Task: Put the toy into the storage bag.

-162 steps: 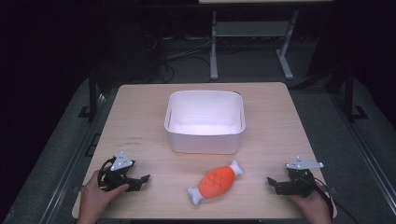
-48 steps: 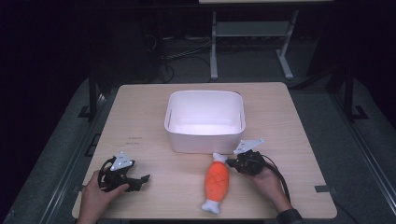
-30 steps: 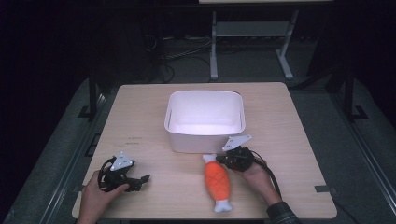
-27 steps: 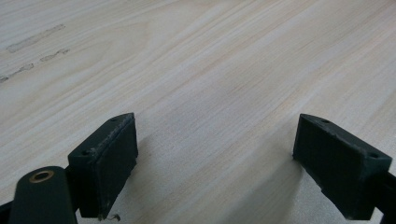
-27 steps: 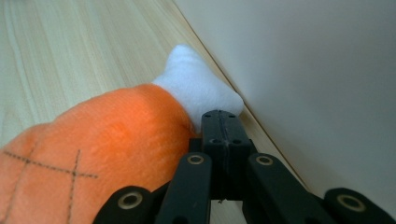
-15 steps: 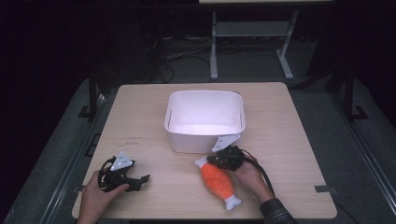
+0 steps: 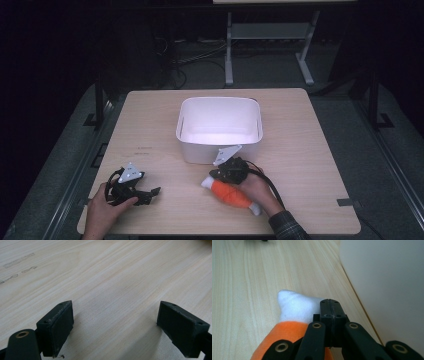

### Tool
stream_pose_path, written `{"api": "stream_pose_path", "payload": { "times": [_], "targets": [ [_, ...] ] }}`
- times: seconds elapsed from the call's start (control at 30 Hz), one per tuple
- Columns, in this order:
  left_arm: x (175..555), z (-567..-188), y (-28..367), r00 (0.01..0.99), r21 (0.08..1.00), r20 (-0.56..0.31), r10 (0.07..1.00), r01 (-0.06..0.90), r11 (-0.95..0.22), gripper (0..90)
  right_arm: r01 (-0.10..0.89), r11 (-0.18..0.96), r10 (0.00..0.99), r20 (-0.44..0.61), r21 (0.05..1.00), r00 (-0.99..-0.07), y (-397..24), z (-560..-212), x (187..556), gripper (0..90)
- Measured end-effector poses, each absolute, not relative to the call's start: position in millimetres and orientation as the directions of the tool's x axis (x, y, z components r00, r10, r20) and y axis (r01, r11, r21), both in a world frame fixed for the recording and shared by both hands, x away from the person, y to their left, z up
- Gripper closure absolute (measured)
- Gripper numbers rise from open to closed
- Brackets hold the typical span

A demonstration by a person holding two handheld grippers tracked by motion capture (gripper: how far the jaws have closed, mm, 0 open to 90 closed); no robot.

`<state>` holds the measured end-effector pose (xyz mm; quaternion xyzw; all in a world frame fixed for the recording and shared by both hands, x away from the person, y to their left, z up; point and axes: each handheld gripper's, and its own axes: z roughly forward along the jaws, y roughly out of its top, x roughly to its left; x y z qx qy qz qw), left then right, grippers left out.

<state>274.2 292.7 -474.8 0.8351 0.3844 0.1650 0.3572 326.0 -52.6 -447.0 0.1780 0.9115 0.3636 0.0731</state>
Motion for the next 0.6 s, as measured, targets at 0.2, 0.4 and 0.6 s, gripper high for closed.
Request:
{"api": "stream_pose_path", "payload": {
  "times": [0.2,0.4,0.6],
  "targets": [
    [274,-475,293,0.651,0.723,0.003,0.759,0.523,-0.451,13.2,0.286,0.661,0.39,0.007,0.694,-0.921,-57,-442,325,89.6],
    [274,-475,293,0.652,0.722,0.004,0.758,0.522,-0.453,13.2,0.301,0.636,0.412,0.018,0.711,-0.911,-75,-431,320,89.4],
    [274,-475,293,0.651,0.722,0.003,0.759,0.524,-0.452,13.2,0.32,0.62,0.439,0.021,0.716,-0.898,-91,-425,315,87.7]
  ]
}}
